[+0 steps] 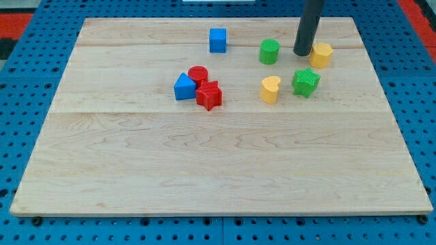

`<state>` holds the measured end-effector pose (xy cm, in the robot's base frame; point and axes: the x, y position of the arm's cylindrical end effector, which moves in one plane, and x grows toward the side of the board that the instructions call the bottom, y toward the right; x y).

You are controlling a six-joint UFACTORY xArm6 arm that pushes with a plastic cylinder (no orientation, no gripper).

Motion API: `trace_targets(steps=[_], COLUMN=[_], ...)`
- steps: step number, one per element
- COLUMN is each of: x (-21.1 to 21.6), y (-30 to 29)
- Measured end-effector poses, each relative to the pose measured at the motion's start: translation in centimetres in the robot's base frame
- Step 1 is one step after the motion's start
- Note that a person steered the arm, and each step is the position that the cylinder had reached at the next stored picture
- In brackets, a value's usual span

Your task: Push the green circle towards the blue cube

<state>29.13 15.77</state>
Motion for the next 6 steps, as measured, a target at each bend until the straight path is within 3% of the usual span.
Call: trace_targets(steps=[3, 6], x=[-0.7, -0.6], y=[-5.4, -3.3])
